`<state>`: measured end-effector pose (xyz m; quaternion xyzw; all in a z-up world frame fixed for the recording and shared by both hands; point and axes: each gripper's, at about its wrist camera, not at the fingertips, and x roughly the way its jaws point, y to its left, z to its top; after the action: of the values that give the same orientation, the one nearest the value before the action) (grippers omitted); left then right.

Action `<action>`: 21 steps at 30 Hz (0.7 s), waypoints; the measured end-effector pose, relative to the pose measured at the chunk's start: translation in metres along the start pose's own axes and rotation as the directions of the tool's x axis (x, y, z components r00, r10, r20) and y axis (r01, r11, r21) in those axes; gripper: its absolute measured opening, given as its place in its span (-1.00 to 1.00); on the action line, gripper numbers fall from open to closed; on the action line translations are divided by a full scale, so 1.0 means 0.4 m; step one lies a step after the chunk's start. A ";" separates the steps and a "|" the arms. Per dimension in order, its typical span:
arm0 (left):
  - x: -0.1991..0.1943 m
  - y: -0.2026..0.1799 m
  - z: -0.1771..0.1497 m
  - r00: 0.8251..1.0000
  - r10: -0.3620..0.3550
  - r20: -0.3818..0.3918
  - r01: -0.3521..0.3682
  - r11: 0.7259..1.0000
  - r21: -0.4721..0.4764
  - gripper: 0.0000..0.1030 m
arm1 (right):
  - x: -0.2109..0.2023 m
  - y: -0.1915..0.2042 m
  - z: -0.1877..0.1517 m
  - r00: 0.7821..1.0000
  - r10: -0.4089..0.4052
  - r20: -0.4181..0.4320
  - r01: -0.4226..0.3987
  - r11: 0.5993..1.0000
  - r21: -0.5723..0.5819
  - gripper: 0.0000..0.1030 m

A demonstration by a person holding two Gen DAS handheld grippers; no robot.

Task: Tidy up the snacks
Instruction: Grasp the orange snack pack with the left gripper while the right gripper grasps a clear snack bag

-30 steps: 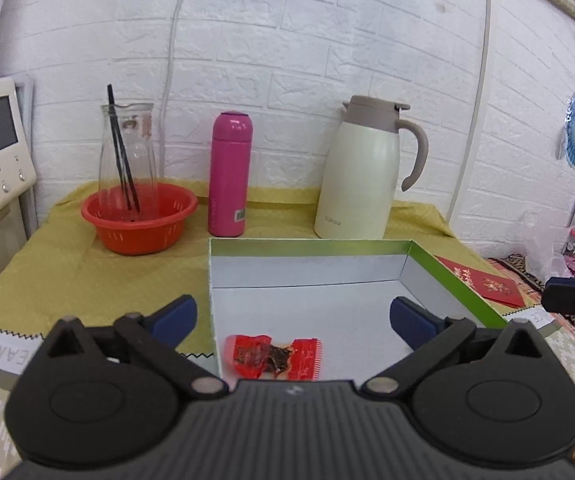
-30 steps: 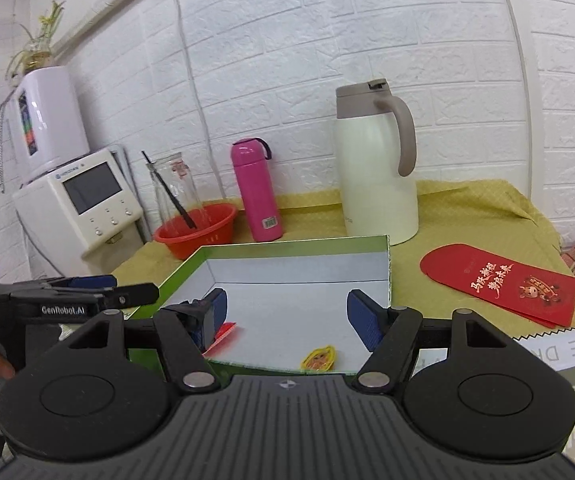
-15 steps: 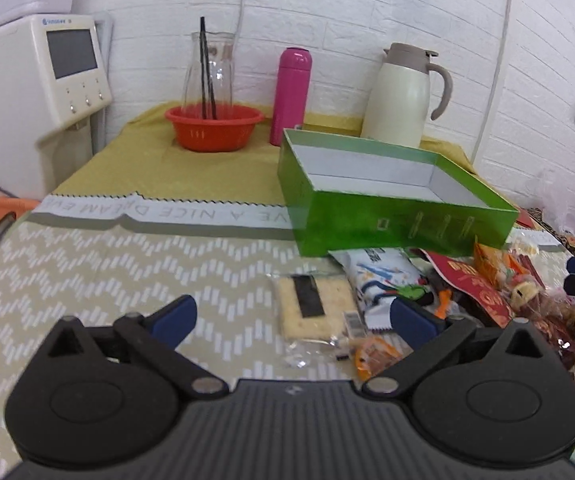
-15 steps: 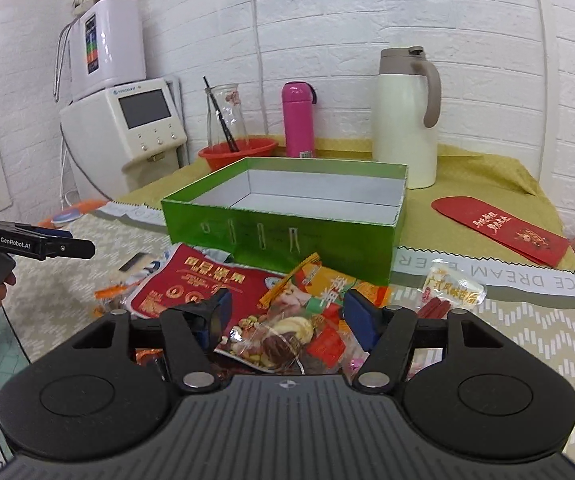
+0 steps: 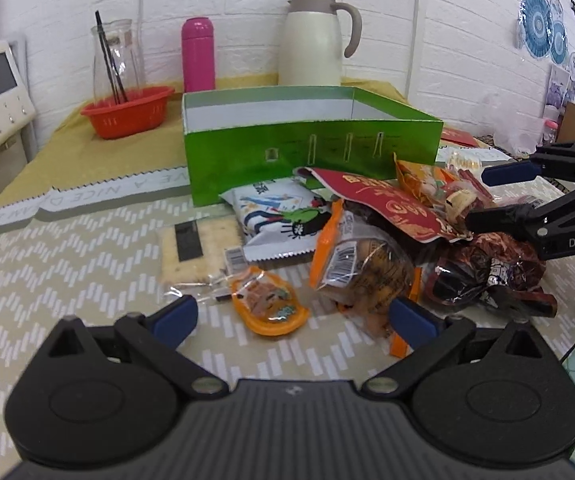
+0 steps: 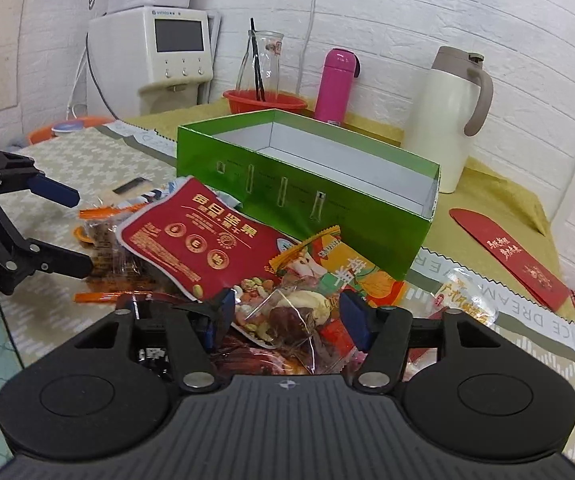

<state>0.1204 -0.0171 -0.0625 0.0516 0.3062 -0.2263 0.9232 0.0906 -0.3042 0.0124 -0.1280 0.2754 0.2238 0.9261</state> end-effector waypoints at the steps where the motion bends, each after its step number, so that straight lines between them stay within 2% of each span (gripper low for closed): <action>1: 0.007 0.002 0.002 1.000 -0.014 -0.009 0.014 1.000 -0.012 0.99 | 0.007 -0.002 0.000 1.000 -0.010 -0.004 0.010 1.000 -0.008 1.00; 3: 0.020 0.003 0.005 0.999 -0.031 -0.018 0.030 0.999 -0.026 0.99 | 0.024 -0.011 -0.002 1.000 -0.011 -0.015 0.011 1.000 -0.009 1.00; 6: 0.032 0.007 0.008 0.999 -0.038 -0.015 0.037 0.998 -0.048 0.99 | 0.044 -0.022 -0.005 0.998 0.053 -0.045 -0.052 0.999 0.011 1.00; 8: 0.034 0.006 0.010 0.999 -0.048 -0.013 0.048 0.998 -0.049 0.93 | 0.042 -0.020 -0.008 0.997 0.067 -0.037 -0.066 0.998 0.018 1.00; 11: 0.032 -0.006 0.014 0.998 -0.058 -0.016 0.057 0.998 -0.033 0.75 | 0.039 -0.022 -0.008 0.997 0.069 -0.043 -0.068 0.997 0.030 1.00; 13: 0.028 -0.011 0.019 0.997 -0.075 -0.016 0.075 0.997 -0.028 0.40 | 0.039 -0.018 -0.007 0.997 0.058 -0.051 -0.057 0.998 0.025 1.00; 14: 0.026 -0.011 0.021 0.996 -0.089 -0.017 0.088 0.996 -0.034 0.32 | 0.034 -0.013 -0.007 0.997 0.046 -0.054 -0.045 0.999 0.018 0.86; 15: 0.025 -0.011 0.023 0.995 -0.098 -0.019 0.097 0.994 -0.040 0.21 | 0.030 -0.008 -0.005 0.998 0.023 -0.059 -0.022 1.000 0.005 0.48; 16: 0.026 -0.009 0.023 0.993 -0.115 -0.019 0.114 0.992 -0.047 0.13 | 0.028 -0.004 -0.003 0.997 0.006 -0.072 -0.006 1.000 -0.001 0.48; 21: 0.016 -0.006 0.013 0.992 -0.122 -0.018 0.121 0.992 -0.047 0.01 | 0.013 0.014 -0.007 0.996 -0.047 -0.075 0.046 0.999 -0.021 0.45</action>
<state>0.1266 -0.0230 -0.0619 0.0140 0.3237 -0.2745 0.9053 0.0905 -0.2987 0.0065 -0.1517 0.3049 0.1998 0.9187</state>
